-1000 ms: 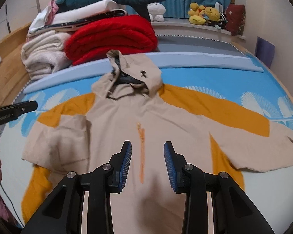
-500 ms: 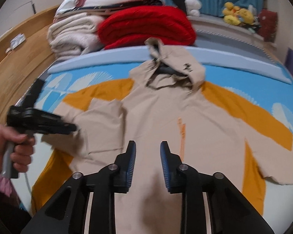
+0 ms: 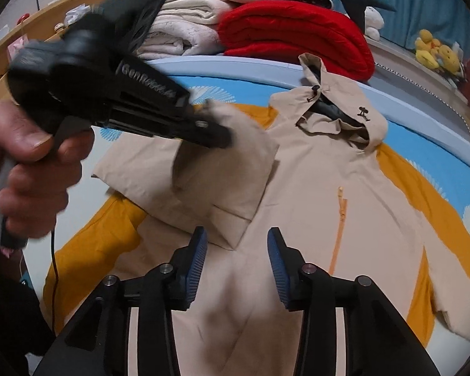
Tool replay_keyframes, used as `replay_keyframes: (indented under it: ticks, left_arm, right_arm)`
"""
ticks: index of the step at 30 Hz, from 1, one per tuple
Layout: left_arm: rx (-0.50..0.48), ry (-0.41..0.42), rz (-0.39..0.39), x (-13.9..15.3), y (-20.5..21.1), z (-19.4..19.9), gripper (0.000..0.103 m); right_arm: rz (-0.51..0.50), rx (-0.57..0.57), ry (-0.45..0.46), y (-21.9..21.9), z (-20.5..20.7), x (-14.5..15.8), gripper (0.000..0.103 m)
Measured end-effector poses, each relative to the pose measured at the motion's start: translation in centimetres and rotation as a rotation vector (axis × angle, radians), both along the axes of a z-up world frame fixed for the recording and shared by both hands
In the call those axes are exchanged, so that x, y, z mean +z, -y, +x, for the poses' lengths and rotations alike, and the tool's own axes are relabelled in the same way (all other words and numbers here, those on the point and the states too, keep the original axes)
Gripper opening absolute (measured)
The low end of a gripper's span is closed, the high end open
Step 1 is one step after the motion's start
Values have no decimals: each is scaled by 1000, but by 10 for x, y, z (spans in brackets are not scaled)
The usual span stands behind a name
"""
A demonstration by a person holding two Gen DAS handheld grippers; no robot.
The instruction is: Fold large clothes
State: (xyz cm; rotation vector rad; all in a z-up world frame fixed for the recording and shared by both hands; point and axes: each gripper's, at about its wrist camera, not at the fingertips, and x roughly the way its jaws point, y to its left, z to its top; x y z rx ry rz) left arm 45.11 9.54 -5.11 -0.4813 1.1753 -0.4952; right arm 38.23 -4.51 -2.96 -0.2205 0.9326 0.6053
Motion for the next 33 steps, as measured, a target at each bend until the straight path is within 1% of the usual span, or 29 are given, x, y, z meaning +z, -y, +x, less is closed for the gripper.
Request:
replay_keyframes:
  ticks: [1,5,9,11,13,14,16,18,19,21,22,23,26,27,29,30,33]
  left_arm:
    - [-32,2,-10,2,11,0,4]
    - [-110,3,-25,5,38,2,4]
    - [-92,-32,-46,-3,32,3,4]
    - [-75,-47,-75,-4,23,3,4]
    - [-64,-48,-98,-3,19,3,4]
    - [-57,-48,-102,-1,15,3,4]
    - [-31,-48,-108,0,9,5,4]
    - [32,-35,-101,3,-1,9,4]
    - [77,-22,-77,6,-12,10,4]
    - [134,1,-11,10,-25,10,4]
    - [179,19,56,14,-36,9,4]
    - [208,26,93,15,-44,9,4]
    - [300,21,185,14,-71,8,4]
    - [333,19,240,14,-81,7,4]
    - [374,6,323,11,-93,6,4]
    - [396,-9,345,8,-102,4,4]
    - [456,-49,350,-1,-121,2,4]
  right_arm:
    - [8,2,-2,-1,-1,0,43]
    - [17,17,-3,-10,-3,-3,44]
    - [4,-8,16,-14,-1,-7,44]
    - [-4,-40,15,-13,4,-10,43]
    - [36,-56,-11,-9,10,-12,22]
    - [39,-57,-21,-8,12,-14,8]
    - [28,-95,-14,-3,16,-13,7]
    - [42,-139,-17,3,22,-11,6]
    - [48,-178,-22,9,27,-9,6]
    - [55,-239,-26,22,40,-8,5]
    - [59,-274,-29,32,48,-8,4]
    - [70,-317,-37,43,54,-6,0]
    - [106,-418,-69,76,63,-7,0]
    - [115,-449,-76,86,67,-7,0]
    - [127,-526,-82,111,72,-7,0]
    - [131,-553,-83,121,78,-7,0]
    - [128,-664,-79,159,88,-9,0]
